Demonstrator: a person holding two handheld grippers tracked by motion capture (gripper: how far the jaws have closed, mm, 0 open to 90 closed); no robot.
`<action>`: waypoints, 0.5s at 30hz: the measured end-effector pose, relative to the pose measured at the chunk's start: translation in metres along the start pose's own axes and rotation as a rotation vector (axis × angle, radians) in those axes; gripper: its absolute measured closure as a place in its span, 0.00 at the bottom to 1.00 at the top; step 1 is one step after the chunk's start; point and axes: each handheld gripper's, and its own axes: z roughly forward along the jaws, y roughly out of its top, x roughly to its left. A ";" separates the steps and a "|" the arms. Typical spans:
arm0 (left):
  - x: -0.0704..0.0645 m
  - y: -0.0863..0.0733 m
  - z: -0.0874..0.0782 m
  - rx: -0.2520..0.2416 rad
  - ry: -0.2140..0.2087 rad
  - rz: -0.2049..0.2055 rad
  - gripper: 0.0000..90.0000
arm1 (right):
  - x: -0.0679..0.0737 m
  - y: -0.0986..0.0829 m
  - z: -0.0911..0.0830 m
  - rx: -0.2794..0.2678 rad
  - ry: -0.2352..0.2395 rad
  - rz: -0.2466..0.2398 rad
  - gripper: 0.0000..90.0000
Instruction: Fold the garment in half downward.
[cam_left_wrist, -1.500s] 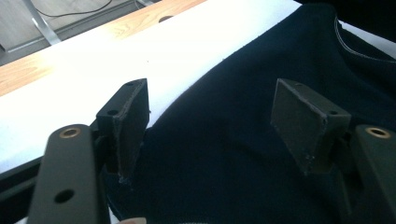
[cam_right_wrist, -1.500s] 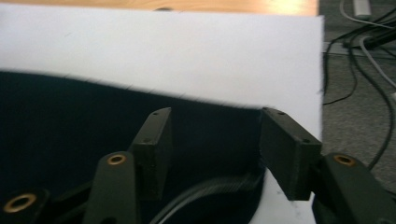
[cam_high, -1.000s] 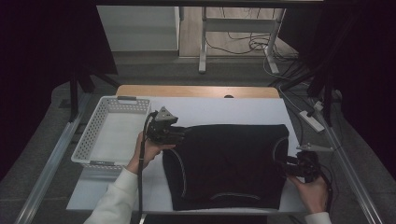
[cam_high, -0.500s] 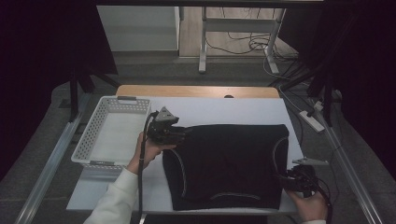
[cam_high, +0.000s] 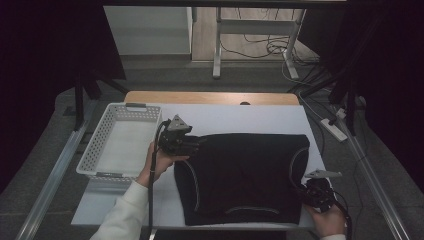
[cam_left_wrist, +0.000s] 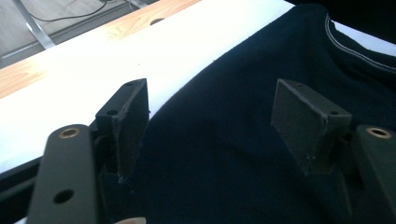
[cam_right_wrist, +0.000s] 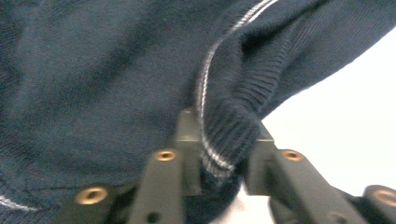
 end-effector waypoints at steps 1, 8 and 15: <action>0.000 0.000 0.000 -0.001 0.001 0.000 0.32 | 0.001 0.001 0.000 0.000 -0.012 -0.007 0.85; 0.003 0.000 -0.001 -0.003 0.004 -0.006 0.32 | -0.011 -0.002 -0.008 -0.005 -0.045 0.026 0.88; 0.004 0.000 -0.004 -0.011 0.007 -0.008 0.32 | -0.023 -0.006 -0.015 -0.015 -0.067 0.056 0.89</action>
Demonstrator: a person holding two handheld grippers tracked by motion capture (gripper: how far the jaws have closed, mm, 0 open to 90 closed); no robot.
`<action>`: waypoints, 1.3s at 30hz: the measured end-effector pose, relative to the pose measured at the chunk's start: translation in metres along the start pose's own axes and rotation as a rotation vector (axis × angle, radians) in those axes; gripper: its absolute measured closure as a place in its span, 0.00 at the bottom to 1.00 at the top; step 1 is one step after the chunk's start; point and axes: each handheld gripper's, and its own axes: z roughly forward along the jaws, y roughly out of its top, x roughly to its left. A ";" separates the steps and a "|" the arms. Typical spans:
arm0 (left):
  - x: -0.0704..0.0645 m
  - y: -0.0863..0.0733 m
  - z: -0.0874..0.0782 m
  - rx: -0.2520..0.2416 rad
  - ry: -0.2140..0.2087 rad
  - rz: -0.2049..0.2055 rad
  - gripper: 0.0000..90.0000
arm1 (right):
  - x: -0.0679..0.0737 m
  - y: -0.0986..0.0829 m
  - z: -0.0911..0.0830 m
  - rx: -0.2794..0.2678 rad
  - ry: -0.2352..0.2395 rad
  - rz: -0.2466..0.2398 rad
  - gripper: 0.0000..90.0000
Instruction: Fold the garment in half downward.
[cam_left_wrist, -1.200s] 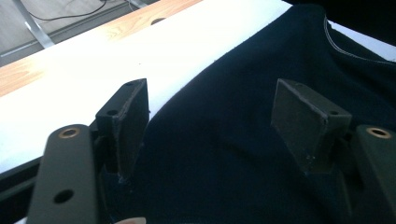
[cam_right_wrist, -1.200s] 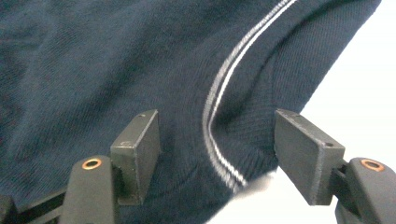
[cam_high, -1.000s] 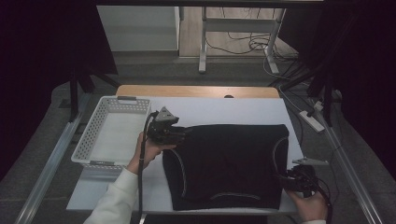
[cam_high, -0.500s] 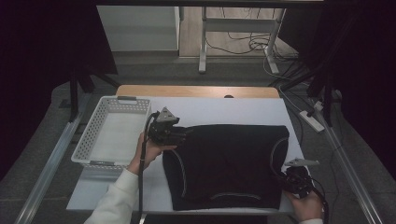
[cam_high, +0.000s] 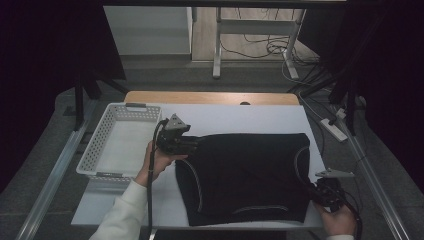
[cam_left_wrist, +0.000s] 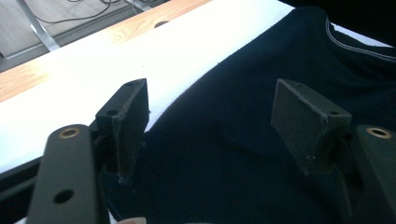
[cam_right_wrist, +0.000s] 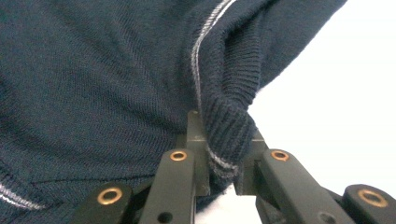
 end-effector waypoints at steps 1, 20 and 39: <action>0.000 0.000 0.000 0.000 0.000 0.000 0.32 | -0.002 -0.001 -0.001 -0.002 0.001 0.005 0.89; 0.002 -0.001 0.004 0.019 0.001 -0.011 0.27 | 0.038 0.017 -0.020 -0.265 0.183 -0.096 0.38; 0.003 -0.001 0.006 0.030 -0.022 -0.006 0.22 | 0.077 0.027 -0.005 -0.297 0.291 -0.230 0.34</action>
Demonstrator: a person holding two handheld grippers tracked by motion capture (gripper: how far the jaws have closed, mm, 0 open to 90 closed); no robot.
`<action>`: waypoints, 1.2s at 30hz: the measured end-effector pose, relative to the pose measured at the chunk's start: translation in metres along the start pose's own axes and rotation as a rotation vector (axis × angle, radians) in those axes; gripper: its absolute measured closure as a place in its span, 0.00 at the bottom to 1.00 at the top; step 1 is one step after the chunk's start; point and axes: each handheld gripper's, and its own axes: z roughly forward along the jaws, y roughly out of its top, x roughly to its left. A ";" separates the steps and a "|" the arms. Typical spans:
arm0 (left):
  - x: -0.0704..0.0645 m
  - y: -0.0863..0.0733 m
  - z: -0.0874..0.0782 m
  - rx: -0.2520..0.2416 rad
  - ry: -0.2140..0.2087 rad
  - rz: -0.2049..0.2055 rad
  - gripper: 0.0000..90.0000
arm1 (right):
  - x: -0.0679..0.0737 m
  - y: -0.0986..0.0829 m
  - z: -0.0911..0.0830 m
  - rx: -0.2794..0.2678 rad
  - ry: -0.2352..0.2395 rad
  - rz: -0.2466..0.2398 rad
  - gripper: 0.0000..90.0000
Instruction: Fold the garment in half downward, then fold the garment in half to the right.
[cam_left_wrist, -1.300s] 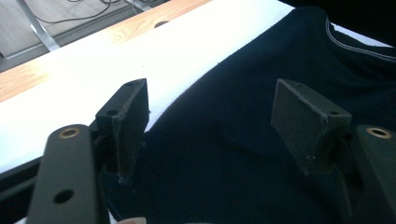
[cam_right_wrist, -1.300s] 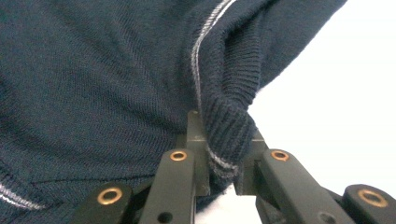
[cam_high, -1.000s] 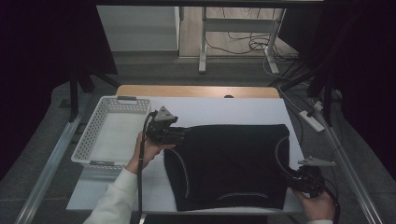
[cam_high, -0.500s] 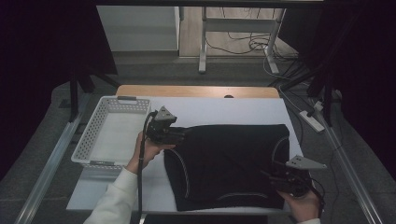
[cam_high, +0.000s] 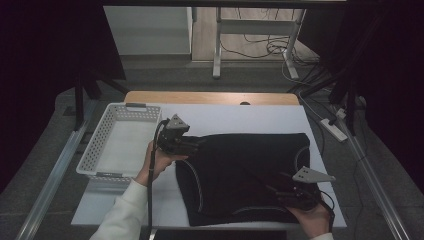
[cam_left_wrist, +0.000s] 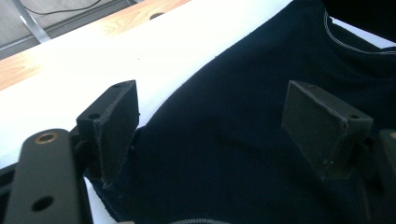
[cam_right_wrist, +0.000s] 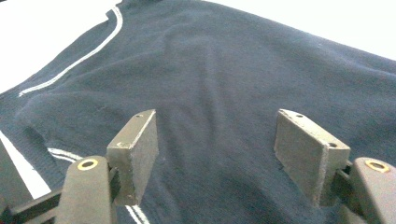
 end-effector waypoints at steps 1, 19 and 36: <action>0.000 0.000 0.000 0.000 0.001 0.000 0.22 | 0.002 0.001 0.001 0.000 0.003 -0.005 0.34; -0.002 0.000 0.003 0.009 0.006 -0.001 0.22 | 0.035 0.012 0.024 0.008 0.090 -0.071 0.34; 0.000 0.000 0.004 0.009 0.001 -0.010 0.22 | 0.082 0.032 0.054 0.053 0.207 -0.145 0.34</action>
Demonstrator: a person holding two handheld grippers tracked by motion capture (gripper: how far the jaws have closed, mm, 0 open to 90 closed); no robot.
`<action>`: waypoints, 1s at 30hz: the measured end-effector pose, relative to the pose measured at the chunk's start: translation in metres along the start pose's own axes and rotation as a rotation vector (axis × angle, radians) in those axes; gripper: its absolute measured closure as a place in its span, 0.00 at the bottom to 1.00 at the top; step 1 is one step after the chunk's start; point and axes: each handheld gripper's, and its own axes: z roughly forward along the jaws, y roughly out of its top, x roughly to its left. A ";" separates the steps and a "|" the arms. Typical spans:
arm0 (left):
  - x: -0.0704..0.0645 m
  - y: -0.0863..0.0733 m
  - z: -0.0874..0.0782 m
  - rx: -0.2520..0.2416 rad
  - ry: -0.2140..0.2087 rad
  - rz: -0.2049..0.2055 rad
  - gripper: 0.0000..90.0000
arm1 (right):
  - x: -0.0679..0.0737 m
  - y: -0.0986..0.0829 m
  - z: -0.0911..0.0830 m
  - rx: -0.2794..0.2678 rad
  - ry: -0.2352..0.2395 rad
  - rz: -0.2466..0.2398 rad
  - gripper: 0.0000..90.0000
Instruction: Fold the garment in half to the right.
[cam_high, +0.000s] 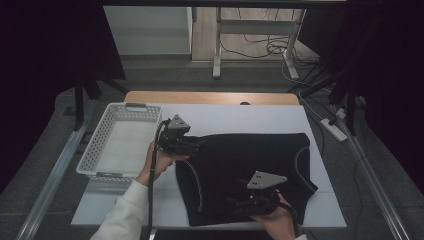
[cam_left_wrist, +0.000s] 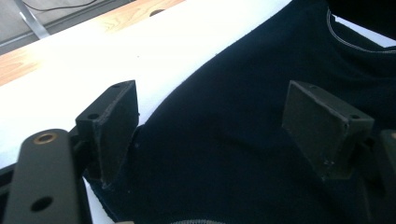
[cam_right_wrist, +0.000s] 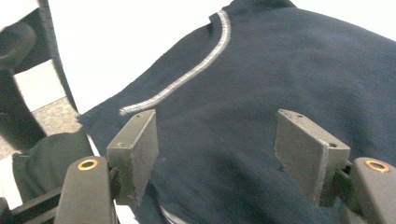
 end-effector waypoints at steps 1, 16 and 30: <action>0.001 0.000 0.000 0.000 -0.001 -0.002 0.22 | 0.003 0.002 0.003 0.005 0.008 -0.005 0.34; 0.003 -0.001 0.002 0.003 0.000 -0.017 0.21 | 0.025 0.015 0.040 0.074 0.082 -0.040 0.31; 0.006 -0.001 0.003 0.004 0.000 -0.028 0.21 | 0.039 0.025 0.067 0.130 0.115 -0.058 0.25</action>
